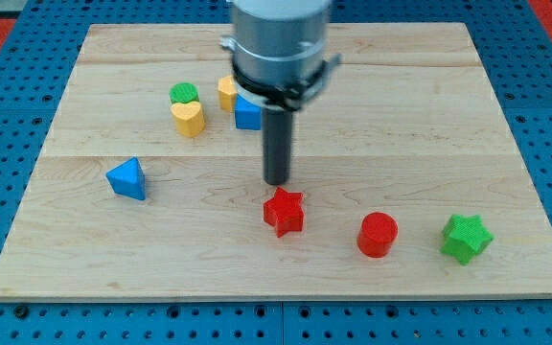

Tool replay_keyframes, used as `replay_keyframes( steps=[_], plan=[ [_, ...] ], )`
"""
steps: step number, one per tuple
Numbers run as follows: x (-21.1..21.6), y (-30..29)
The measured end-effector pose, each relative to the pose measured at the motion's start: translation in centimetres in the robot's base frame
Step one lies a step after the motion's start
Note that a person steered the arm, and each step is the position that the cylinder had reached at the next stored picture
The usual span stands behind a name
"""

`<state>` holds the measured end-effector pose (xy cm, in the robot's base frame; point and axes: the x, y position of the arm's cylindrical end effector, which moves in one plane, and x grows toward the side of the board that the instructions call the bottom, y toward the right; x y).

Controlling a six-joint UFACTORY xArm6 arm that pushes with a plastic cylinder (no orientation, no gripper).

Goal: Push red star beside red circle

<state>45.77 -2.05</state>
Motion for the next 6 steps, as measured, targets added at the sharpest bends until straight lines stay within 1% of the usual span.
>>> replay_keyframes(
  steps=[1,2,3,5,6],
  plan=[
    [-0.6,-2.8],
    [1.8,-2.8],
    [3.9,0.9],
    [6.5,3.5],
    [5.0,2.7]
  ],
)
